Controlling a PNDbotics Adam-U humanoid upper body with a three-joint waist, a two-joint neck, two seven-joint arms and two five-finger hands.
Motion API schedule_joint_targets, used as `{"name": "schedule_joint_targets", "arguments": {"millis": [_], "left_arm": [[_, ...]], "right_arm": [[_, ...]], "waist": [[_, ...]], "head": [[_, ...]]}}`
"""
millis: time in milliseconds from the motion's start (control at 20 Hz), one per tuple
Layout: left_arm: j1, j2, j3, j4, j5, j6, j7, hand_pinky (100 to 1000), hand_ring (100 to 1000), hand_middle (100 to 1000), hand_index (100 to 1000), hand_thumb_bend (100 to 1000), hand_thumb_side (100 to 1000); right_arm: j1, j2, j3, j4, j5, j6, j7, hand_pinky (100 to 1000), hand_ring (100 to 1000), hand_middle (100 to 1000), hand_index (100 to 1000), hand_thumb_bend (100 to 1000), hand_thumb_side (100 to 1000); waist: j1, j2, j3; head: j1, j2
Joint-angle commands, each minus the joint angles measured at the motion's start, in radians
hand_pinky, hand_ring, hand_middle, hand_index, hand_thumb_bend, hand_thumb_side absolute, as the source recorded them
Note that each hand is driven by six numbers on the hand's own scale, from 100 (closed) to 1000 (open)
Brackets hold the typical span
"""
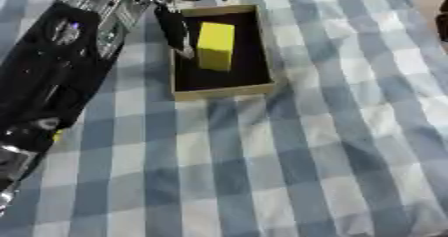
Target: Pick up objects on the table and place them in the box.
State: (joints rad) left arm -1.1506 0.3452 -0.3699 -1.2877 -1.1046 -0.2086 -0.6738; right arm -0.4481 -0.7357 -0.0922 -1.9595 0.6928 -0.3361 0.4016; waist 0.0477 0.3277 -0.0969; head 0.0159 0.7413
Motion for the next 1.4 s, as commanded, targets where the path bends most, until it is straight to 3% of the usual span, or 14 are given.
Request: {"name": "schedule_joint_targets", "arguments": {"millis": [50,150,350,550,750,1000,1400], "left_arm": [[-0.03,0.035,0.021,-0.056,0.019,0.011,0.007,962,975,885,903,729,289],[-0.029,0.056,0.026,-0.104,0.062,0.019,-0.003,959,972,872,898,688,243],[-0.001,0.161,0.043,-0.285,0.232,0.057,-0.035,941,951,837,887,623,185],[0.081,0.339,0.071,-0.511,0.403,0.129,-0.07,929,936,817,877,643,182],[0.211,0.504,0.116,-0.685,0.509,0.222,-0.082,920,925,802,870,635,220],[0.357,0.617,0.145,-0.712,0.559,0.259,-0.056,924,930,807,871,649,243],[0.502,0.69,0.163,-0.712,0.589,0.293,-0.059,925,935,813,882,621,348]], "right_arm": [[-0.008,-0.02,-0.012,-0.02,-0.002,0.002,-0.002,543,667,564,580,100,254],[-0.005,-0.022,-0.014,-0.021,0.0,0.003,-0.004,543,667,564,580,100,260],[0.006,-0.03,-0.019,-0.021,0.006,0.007,-0.007,543,667,564,581,100,271],[0.014,-0.038,-0.023,-0.022,0.014,0.012,-0.01,547,668,565,581,100,278],[0.015,-0.04,-0.023,-0.025,0.019,0.014,-0.013,552,669,566,583,100,281],[0.011,-0.038,-0.021,-0.025,0.023,0.014,-0.015,563,672,569,585,100,286],[0.008,-0.036,-0.021,-0.024,0.025,0.016,-0.021,569,673,570,585,100,291]], "waist": [[-0.006,-0.028,0.003],[-0.006,-0.031,0.01],[0.0,-0.039,0.033],[0.005,-0.048,0.059],[0.001,-0.053,0.078],[-0.014,-0.057,0.092],[-0.032,-0.054,0.102]], "head": [[-0.004,0.001],[-0.008,0.005],[-0.028,0.021],[-0.043,0.028],[-0.051,0.029],[-0.046,0.029],[-0.038,0.029]]}}
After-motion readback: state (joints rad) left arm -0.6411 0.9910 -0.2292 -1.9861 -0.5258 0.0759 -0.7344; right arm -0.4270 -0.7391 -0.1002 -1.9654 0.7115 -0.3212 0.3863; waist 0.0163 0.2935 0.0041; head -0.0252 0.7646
